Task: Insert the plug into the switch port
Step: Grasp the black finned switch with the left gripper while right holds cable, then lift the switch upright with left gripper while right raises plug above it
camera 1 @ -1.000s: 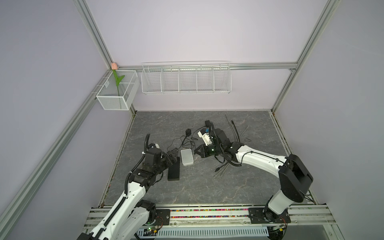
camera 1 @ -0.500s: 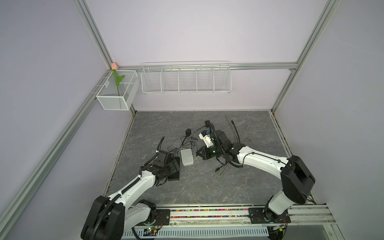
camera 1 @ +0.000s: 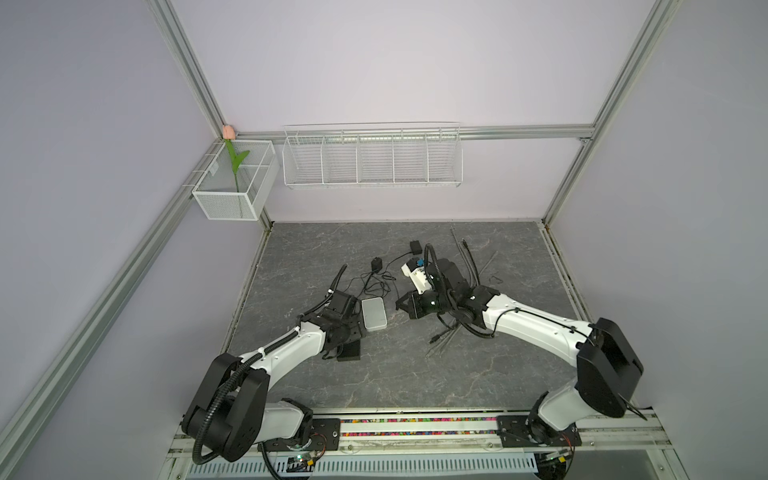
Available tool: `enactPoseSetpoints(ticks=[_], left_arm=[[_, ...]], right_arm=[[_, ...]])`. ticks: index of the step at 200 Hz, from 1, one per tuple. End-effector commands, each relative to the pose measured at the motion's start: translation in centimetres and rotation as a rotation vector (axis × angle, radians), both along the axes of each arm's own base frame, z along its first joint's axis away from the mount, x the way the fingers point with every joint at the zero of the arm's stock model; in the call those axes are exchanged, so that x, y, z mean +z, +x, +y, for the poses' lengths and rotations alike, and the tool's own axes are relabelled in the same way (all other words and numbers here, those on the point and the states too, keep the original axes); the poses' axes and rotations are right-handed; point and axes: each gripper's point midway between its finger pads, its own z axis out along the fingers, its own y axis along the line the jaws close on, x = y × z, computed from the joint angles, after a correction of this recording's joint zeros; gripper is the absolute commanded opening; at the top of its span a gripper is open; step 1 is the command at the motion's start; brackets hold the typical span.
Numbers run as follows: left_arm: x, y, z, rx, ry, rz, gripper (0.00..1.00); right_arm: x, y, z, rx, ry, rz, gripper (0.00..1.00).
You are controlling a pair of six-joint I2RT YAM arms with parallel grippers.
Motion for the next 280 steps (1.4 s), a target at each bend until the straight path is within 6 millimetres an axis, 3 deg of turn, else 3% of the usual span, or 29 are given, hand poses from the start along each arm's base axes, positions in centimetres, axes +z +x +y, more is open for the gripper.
enactPoseSetpoints(ticks=[1, 101, 128, 161, 178, 200, 242, 280], left_arm=[[-0.4, -0.3, 0.1, -0.01, 0.025, 0.023, 0.74], [-2.2, -0.4, -1.0, -0.069, 0.109, 0.098, 0.77], [-2.8, -0.6, -1.2, -0.087, 0.112, 0.115, 0.58], [-1.8, -0.2, -0.9, -0.113, 0.151, 0.107, 0.17], [0.1, 0.4, -0.7, -0.112, 0.171, 0.072, 0.06], [3.9, 1.3, -0.8, -0.112, 0.147, -0.021, 0.0], [13.2, 2.1, -1.4, -0.134, -0.004, -0.354, 0.0], [20.2, 0.6, -2.2, -0.187, -0.245, -0.764, 0.0]], right_arm=[[0.6, -0.5, -0.8, 0.002, -0.009, -0.028, 0.06], [0.8, -0.9, -1.7, -0.009, -0.014, -0.046, 0.06], [0.8, -1.0, -2.0, -0.015, -0.02, -0.053, 0.06], [0.9, -1.1, -2.3, -0.018, -0.029, -0.059, 0.06], [1.0, -1.1, -2.5, -0.019, -0.033, -0.062, 0.06], [1.5, -1.3, -2.7, -0.017, -0.03, -0.073, 0.06], [3.4, -1.7, -3.2, -0.006, -0.012, -0.117, 0.07], [6.2, -2.4, -3.8, 0.005, 0.034, -0.177, 0.07]])
